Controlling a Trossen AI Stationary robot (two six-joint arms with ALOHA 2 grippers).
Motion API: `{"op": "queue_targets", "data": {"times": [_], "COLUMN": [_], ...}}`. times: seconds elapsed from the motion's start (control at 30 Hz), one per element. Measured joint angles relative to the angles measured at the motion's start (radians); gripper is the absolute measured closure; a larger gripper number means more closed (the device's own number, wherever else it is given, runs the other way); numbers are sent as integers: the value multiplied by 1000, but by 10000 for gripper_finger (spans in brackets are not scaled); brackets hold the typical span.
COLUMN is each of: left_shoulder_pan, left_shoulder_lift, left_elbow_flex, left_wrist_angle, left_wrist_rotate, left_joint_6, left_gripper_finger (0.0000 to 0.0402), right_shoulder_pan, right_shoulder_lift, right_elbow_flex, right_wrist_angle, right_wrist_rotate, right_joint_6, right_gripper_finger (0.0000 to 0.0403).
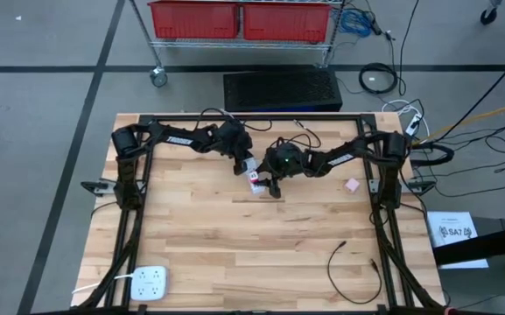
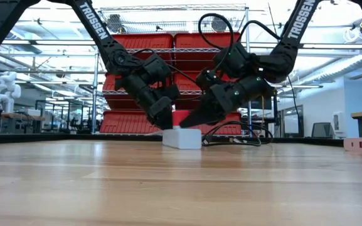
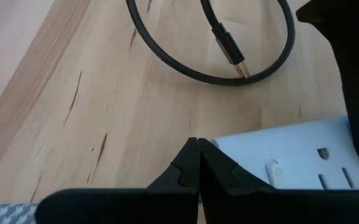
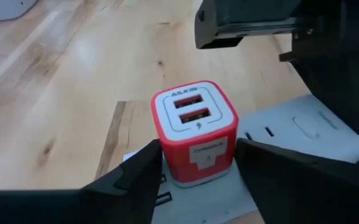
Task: Insert USB
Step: Insert the pink charger adapter into the top white outlet extension
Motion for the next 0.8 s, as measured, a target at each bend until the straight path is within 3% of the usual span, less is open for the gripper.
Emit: {"op": "queue_targets", "data": {"times": [0.8], "left_shoulder_pan": [-1], "left_shoulder_lift": [1], "left_elbow_flex": [0], "left_wrist_angle": [8], "left_wrist_rotate": [2], "left_joint_6": [3], "left_gripper_finger": [400], "right_shoulder_pan": [-2], "right_shoulder_lift": [-160], "right_elbow_flex": [-3], "right_wrist_angle": [-174], "right_wrist_rotate": [25], "right_joint_6": [17], "right_gripper_finger": [179]}}
